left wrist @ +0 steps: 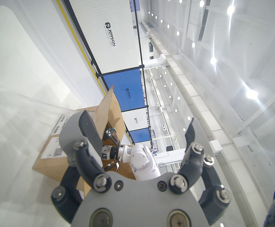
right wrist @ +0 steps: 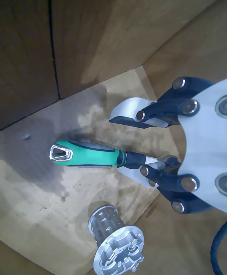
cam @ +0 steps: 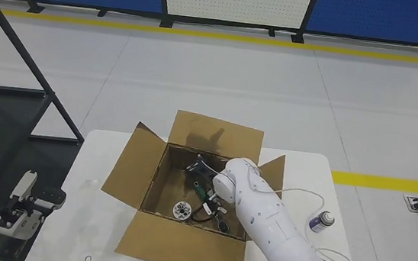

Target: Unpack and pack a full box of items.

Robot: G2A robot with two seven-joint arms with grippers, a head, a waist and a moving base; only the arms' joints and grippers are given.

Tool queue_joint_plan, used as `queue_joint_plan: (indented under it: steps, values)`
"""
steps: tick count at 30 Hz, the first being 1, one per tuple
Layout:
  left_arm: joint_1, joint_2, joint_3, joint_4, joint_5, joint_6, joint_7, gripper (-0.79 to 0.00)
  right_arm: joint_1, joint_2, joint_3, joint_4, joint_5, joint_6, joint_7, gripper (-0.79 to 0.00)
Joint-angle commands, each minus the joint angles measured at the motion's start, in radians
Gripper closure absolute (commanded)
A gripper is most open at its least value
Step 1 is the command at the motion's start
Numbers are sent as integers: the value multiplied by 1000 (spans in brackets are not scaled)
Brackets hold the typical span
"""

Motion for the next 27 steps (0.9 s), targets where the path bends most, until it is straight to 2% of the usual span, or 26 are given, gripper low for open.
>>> queue_joint_plan:
  steps: [1, 16, 21, 27]
  values:
    - [0, 0, 0, 0, 0, 0, 0, -785, -19, 11, 7, -36, -10, 7, 17, -360]
    - [0, 0, 0, 0, 0, 0, 0, -785, -225, 117, 115, -423, -122, 54, 181, -336]
    - [0, 0, 0, 0, 0, 0, 0, -785, -252, 127, 128, -474, -141, 65, 205, -323]
    - [0, 0, 0, 0, 0, 0, 0, -785, -241, 118, 117, -468, -145, 95, 216, -317]
